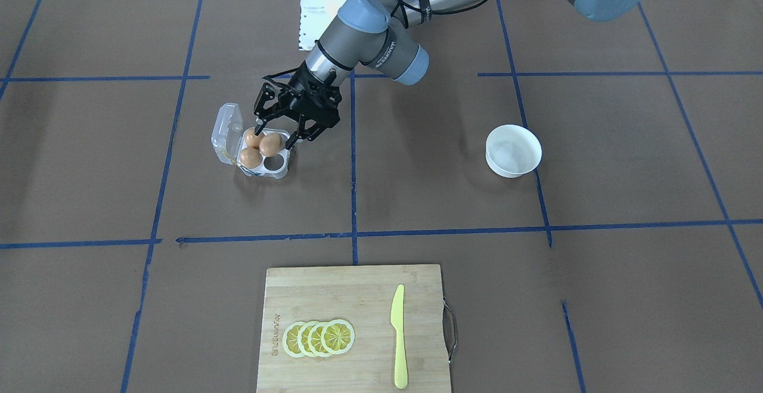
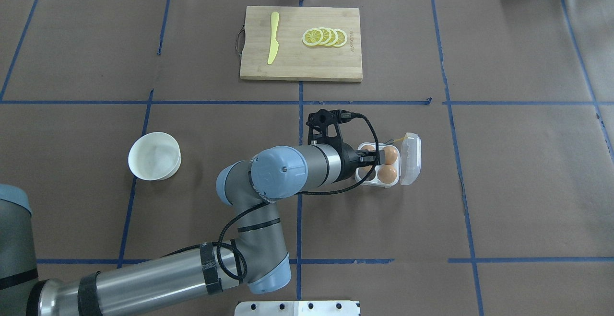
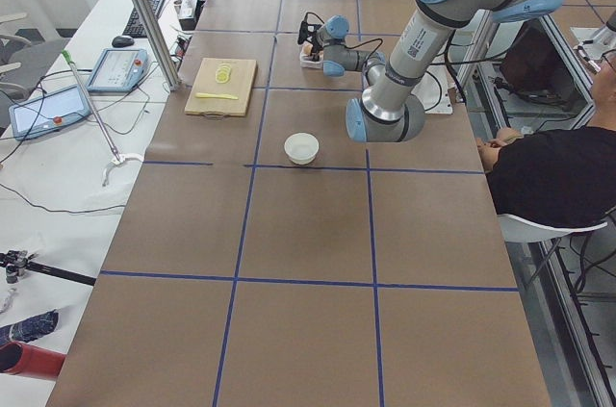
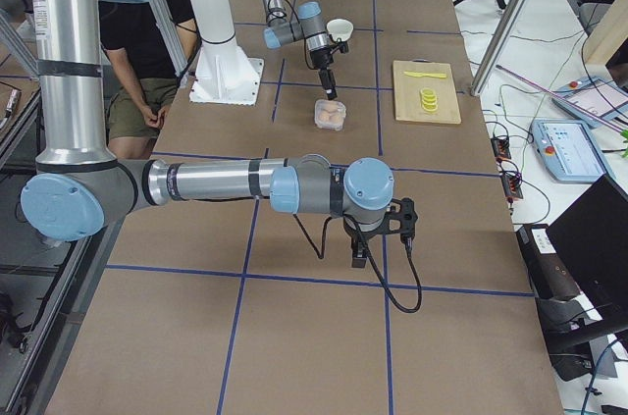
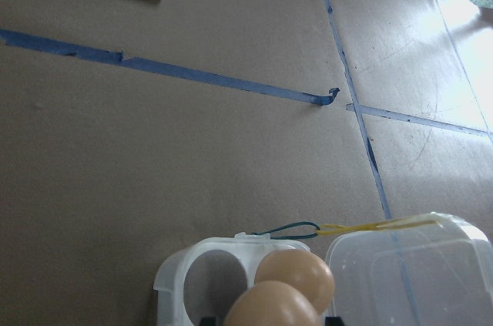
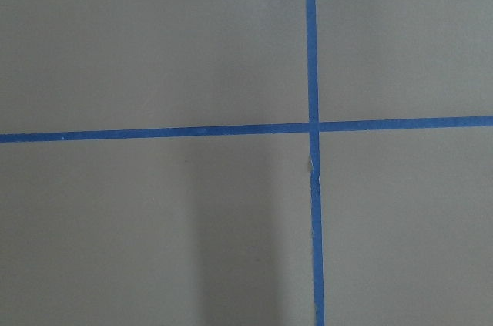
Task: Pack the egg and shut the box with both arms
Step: 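Lower the egg into an empty carton cup and open the left gripper, then withdraw the left arm away while the right arm moves toward the carton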
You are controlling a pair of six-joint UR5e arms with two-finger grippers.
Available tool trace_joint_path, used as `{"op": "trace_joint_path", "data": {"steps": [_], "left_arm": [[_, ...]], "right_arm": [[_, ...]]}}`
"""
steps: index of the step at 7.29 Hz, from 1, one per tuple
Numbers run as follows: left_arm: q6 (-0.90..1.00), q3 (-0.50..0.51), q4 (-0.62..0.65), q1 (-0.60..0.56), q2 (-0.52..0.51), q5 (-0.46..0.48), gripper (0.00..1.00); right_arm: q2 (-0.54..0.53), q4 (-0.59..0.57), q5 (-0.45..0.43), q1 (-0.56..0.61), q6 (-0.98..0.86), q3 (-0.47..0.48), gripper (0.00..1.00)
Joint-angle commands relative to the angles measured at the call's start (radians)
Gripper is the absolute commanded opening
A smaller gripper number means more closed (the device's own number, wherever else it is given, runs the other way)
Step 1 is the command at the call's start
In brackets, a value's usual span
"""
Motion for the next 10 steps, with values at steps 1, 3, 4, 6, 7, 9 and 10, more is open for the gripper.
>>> {"op": "trace_joint_path", "data": {"steps": [1,3,4,6,7,9,10], "left_arm": [[-0.020,-0.013,0.001,-0.006,-0.003,-0.009,1.00],[-0.016,-0.062,0.075,-0.076,0.012,-0.093,1.00],[-0.009,-0.131,0.196,-0.113,0.040,-0.169,1.00],[0.013,-0.299,0.307,-0.196,0.167,-0.289,1.00],[0.087,-0.405,0.430,-0.247,0.223,-0.346,1.00],[0.226,-0.563,0.665,-0.352,0.279,-0.351,1.00],[0.278,-0.584,0.741,-0.424,0.281,-0.378,1.00]], "right_arm": [[0.000,0.002,0.000,0.000,-0.002,0.011,1.00],[0.032,0.002,0.006,-0.014,0.067,0.029,1.00],[0.041,0.003,0.018,-0.070,0.139,0.061,1.00],[0.061,0.157,0.011,-0.205,0.429,0.106,1.00],[0.061,0.339,-0.029,-0.307,0.662,0.105,1.00],[0.052,0.603,-0.176,-0.508,0.994,0.105,0.55],[0.028,0.682,-0.173,-0.555,1.030,0.109,0.09]]}}
